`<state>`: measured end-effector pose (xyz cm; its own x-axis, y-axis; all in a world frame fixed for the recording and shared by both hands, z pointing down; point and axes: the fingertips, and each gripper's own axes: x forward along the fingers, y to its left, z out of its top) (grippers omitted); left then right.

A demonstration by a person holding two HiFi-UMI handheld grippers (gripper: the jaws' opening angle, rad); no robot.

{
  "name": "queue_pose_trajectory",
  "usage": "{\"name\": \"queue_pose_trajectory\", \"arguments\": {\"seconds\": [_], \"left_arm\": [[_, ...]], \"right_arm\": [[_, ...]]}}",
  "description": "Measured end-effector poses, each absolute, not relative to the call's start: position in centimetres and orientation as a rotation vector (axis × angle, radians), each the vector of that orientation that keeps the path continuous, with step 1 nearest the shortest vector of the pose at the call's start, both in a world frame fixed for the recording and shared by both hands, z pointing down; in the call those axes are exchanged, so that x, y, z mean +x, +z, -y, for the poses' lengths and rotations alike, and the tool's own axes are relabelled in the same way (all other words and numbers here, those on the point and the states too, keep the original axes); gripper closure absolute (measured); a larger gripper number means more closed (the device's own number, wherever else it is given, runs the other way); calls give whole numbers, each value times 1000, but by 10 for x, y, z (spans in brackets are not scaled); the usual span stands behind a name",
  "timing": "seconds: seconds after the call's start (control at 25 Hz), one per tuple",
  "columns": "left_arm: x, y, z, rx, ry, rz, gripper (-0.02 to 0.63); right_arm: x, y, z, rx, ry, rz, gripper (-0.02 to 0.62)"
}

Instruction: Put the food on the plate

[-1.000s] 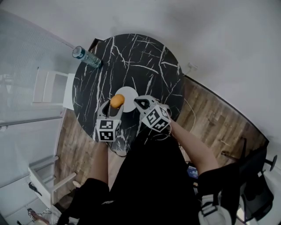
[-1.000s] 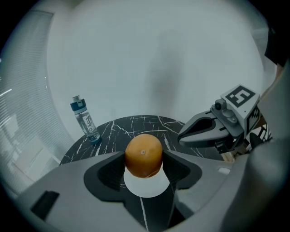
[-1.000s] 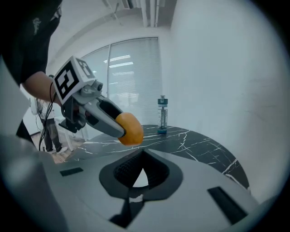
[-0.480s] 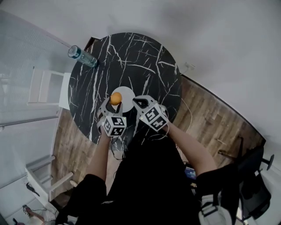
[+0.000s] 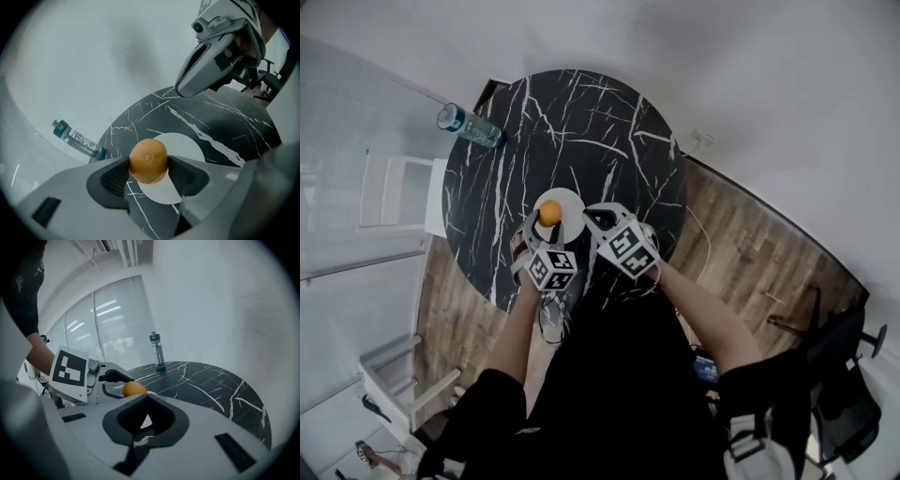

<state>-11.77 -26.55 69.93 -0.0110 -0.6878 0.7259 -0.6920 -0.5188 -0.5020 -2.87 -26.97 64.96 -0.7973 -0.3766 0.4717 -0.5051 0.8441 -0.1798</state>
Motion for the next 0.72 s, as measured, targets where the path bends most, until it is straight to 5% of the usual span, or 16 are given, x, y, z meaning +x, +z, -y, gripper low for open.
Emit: {"name": "queue_pose_trajectory", "arguments": {"seconds": [0.72], "left_arm": [[-109,709,256,2219,1620,1477,347]], "right_arm": [[-27,659,269,649,449,2582,598]]}}
